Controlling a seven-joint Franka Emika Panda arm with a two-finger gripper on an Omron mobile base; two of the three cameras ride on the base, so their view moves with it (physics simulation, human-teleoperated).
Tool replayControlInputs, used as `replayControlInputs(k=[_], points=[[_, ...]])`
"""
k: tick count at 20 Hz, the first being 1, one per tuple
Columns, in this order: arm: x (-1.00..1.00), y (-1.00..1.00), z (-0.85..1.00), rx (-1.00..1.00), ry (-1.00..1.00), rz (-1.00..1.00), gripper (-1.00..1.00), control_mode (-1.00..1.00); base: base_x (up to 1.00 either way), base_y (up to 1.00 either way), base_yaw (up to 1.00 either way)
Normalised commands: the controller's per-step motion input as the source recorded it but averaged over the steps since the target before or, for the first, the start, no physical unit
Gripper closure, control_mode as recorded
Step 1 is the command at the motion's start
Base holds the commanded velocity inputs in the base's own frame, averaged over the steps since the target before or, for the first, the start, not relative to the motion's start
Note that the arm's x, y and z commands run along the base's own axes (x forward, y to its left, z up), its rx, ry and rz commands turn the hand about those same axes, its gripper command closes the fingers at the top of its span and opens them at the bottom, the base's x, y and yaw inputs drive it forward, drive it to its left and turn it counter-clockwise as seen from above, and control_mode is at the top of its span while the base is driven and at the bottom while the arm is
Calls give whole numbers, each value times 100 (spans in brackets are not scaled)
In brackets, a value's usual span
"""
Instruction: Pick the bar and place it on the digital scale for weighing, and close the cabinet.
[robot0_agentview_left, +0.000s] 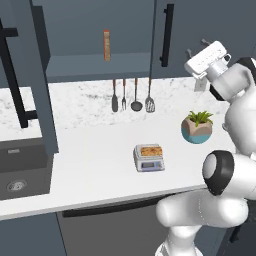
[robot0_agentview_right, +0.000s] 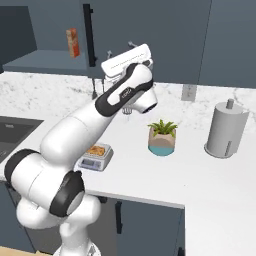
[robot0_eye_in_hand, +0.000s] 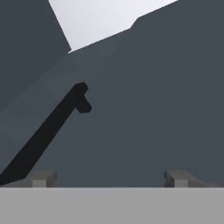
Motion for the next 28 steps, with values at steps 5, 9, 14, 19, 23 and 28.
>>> replayControlInputs(k=[5,9,14,19,23,28], points=[[-100,0,42,0,-10,0,-100,-100,0,0,0],[-100,11,38,0,0,0,-100,-100,0,0,0],[-100,59,23,0,0,0,-100,-100,0,0,0],[-100,86,5,0,0,-3,-100,-100,0,0,0],[-98,86,9,0,4,-1,-100,-100,0,0,0],[-88,90,2,0,4,0,-100,-100,0,0,0]])
